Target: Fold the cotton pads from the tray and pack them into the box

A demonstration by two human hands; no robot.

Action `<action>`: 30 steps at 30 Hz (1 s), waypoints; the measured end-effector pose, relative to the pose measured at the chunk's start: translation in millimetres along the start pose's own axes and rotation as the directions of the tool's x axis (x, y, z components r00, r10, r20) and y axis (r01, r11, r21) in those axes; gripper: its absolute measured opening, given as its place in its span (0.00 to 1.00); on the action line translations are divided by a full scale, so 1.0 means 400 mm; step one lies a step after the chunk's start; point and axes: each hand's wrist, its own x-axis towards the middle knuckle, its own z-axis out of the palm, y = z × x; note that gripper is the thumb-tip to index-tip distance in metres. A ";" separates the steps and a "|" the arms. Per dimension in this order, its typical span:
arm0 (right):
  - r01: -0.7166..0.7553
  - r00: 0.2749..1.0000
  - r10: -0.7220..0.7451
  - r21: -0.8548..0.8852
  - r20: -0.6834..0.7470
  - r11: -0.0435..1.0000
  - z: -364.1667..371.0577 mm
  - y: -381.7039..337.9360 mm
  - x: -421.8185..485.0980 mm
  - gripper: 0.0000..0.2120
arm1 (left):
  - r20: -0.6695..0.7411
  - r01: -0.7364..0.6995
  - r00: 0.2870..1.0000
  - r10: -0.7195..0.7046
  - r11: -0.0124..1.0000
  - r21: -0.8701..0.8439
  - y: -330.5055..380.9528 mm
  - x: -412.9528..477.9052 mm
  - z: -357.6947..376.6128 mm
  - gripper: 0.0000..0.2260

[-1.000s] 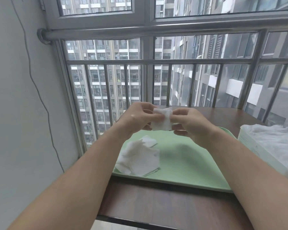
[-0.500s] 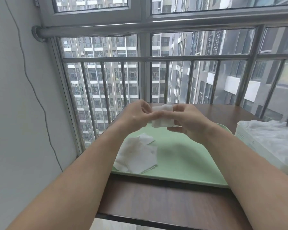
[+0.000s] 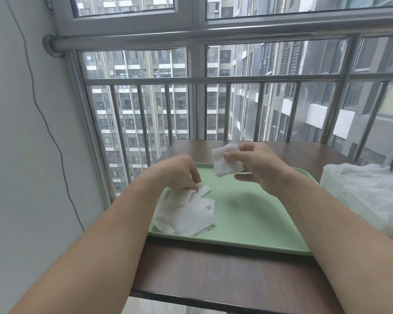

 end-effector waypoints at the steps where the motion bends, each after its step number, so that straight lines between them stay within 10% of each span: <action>1: -0.004 1.000 0.004 0.009 -0.003 1.000 -0.001 0.000 0.001 0.08 | -0.025 -0.021 0.999 0.020 0.999 -0.050 0.000 0.000 -0.001 0.04; 8: -0.039 0.996 0.044 0.067 -0.078 0.997 -0.008 0.001 0.004 0.06 | -0.292 -0.263 0.950 0.107 0.781 -0.567 0.019 -0.005 -0.019 0.04; 17: -0.031 0.999 0.029 0.152 0.017 0.988 -0.004 -0.004 -0.007 0.12 | -0.264 -0.334 0.938 0.223 0.386 -0.860 0.055 -0.022 -0.009 0.13; 30: 0.051 0.990 -0.088 0.290 0.114 0.956 0.007 -0.015 -0.013 0.25 | -0.375 -0.380 0.922 0.097 0.412 -0.828 0.057 -0.018 0.000 0.13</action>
